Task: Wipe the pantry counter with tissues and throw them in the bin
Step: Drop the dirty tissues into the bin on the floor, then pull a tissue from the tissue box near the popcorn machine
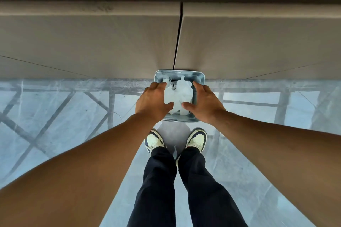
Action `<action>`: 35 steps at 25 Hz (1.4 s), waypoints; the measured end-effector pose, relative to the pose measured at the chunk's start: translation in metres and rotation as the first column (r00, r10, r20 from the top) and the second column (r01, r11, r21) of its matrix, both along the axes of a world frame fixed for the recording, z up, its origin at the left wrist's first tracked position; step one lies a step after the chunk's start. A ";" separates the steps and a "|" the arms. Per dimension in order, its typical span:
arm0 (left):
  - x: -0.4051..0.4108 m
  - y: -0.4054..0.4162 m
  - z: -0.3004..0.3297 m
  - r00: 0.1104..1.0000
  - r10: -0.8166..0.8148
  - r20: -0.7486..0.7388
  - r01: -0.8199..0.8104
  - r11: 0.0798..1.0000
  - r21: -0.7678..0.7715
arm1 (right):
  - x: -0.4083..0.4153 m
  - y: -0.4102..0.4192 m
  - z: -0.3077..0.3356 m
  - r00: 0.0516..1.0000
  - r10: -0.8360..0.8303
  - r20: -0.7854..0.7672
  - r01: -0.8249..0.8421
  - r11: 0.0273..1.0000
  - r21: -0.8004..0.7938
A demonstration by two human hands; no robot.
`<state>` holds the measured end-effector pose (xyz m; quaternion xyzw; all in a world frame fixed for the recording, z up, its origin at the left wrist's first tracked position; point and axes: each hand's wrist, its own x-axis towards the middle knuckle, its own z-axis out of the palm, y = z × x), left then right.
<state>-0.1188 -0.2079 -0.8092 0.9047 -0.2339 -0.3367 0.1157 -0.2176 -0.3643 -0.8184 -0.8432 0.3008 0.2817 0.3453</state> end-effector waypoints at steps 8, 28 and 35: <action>0.013 0.025 0.110 0.992 -0.093 0.090 0.080 0.986 0.144 | 0.014 -0.002 0.114 0.993 0.088 -0.077 -0.092 0.995 -0.043; 0.043 0.032 0.377 0.971 -0.104 0.217 0.057 0.976 0.210 | 0.032 0.005 0.384 0.989 0.137 0.057 -0.121 0.967 -0.226; 0.047 0.001 0.408 0.963 -0.094 0.254 0.059 0.988 0.140 | 0.031 -0.016 0.408 0.993 0.084 0.088 -0.054 0.954 -0.296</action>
